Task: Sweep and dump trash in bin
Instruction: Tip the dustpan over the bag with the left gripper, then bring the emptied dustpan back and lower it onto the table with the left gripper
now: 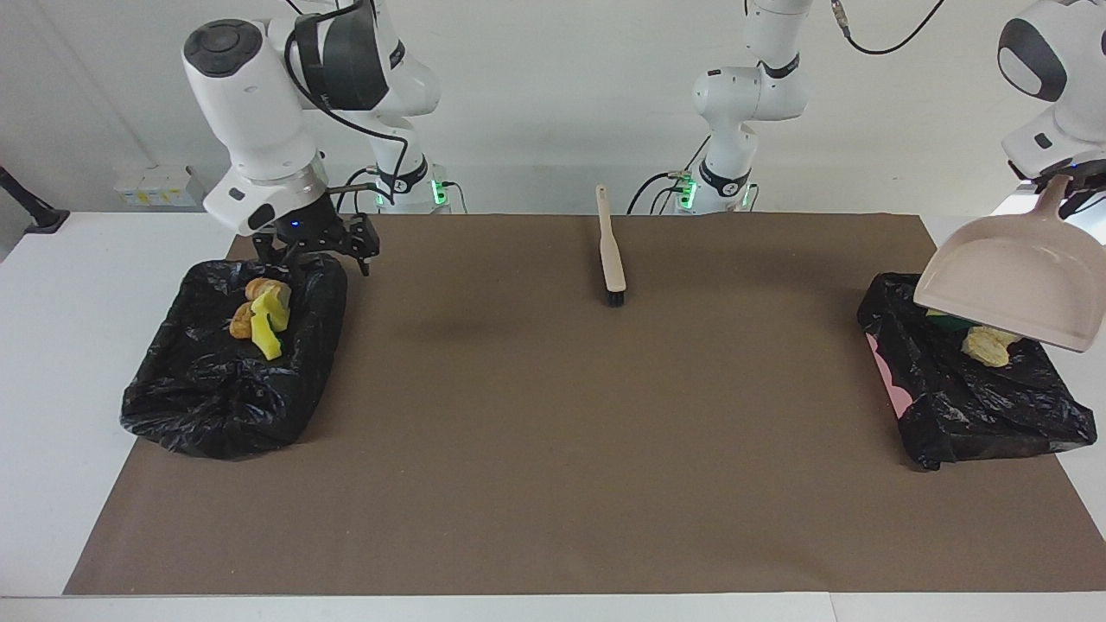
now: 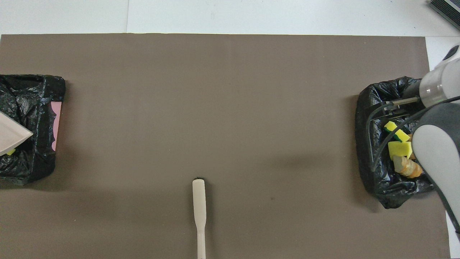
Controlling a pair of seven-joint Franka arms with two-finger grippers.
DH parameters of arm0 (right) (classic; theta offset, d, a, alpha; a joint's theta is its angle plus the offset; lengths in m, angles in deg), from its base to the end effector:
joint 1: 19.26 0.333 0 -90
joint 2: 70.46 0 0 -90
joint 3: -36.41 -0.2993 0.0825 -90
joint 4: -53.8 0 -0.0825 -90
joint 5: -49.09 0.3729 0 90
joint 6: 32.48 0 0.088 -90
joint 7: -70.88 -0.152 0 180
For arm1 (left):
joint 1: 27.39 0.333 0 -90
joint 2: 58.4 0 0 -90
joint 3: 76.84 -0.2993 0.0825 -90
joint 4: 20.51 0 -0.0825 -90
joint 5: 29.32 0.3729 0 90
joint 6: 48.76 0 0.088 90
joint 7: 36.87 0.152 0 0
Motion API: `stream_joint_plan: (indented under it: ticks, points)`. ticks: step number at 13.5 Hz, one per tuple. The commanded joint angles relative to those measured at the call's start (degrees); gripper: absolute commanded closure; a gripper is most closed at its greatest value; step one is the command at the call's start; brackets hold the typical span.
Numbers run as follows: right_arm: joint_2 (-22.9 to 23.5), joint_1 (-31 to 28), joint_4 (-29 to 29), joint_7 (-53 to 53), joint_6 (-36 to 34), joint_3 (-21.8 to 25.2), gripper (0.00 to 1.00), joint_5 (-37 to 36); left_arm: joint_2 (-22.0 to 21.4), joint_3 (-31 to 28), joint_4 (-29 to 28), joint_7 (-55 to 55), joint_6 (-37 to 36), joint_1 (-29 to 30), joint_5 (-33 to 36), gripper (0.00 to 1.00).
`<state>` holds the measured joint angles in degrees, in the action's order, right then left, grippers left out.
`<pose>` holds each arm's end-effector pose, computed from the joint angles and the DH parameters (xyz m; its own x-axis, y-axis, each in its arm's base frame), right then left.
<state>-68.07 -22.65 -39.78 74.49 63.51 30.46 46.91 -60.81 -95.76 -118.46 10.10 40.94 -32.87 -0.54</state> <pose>0.5621 0.0189 0.5201 0.9938 0.1113 -0.0016 0.1113 -0.9932 0.0335 0.4913 0.1956 0.5380 0.7760 -0.4775 -0.4120 -0.5987 -0.7632 -0.2432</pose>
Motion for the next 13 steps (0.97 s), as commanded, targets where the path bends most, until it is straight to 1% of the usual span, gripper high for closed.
stream_joint_plan:
  ticks: [1,2,4,6,8,10,11,13]
  points:
    - [-3.3,0.6,0.2,-2.7,-4.8,0.7,0.00,-0.4,-0.4,4.6,-1.4,-9.5,-1.0,-0.4,-6.4,1.00]
    - [-4.4,0.5,-0.1,-5.6,-5.4,0.6,0.00,-0.3,-0.2,6.8,-2.3,-13.7,-0.4,-0.4,-9.2,1.00]
    - [-5.5,0.4,-0.5,-6.2,-5.8,0.6,0.00,-0.2,0.3,11.5,-3.6,-22.6,1.0,-0.3,-13.0,1.00]
    - [-6.4,-0.1,-0.7,-6.2,-7.5,0.6,0.00,0.1,0.8,16.3,-4.8,-29.0,2.9,0.3,-16.2,1.00]
    - [-7.7,-0.2,-3.0,-6.8,-5.9,0.6,0.00,1.4,1.7,21.0,-7.6,-37.9,9.0,0.4,-17.3,1.00]
    - [-7.6,-0.5,-2.8,-6.3,-5.7,0.6,0.00,1.6,2.6,22.8,-8.1,-40.2,12.4,-0.4,-19.8,1.00]
    - [-7.1,-0.5,-2.1,-6.2,-5.6,0.6,0.00,1.6,3.5,23.7,-8.7,-41.5,14.9,-0.5,-21.7,1.00]
    - [-7.1,-0.4,-2.1,-6.2,-5.7,0.5,0.00,1.6,7.4,29.8,-8.7,-52.3,18.6,-0.4,-22.2,1.00]
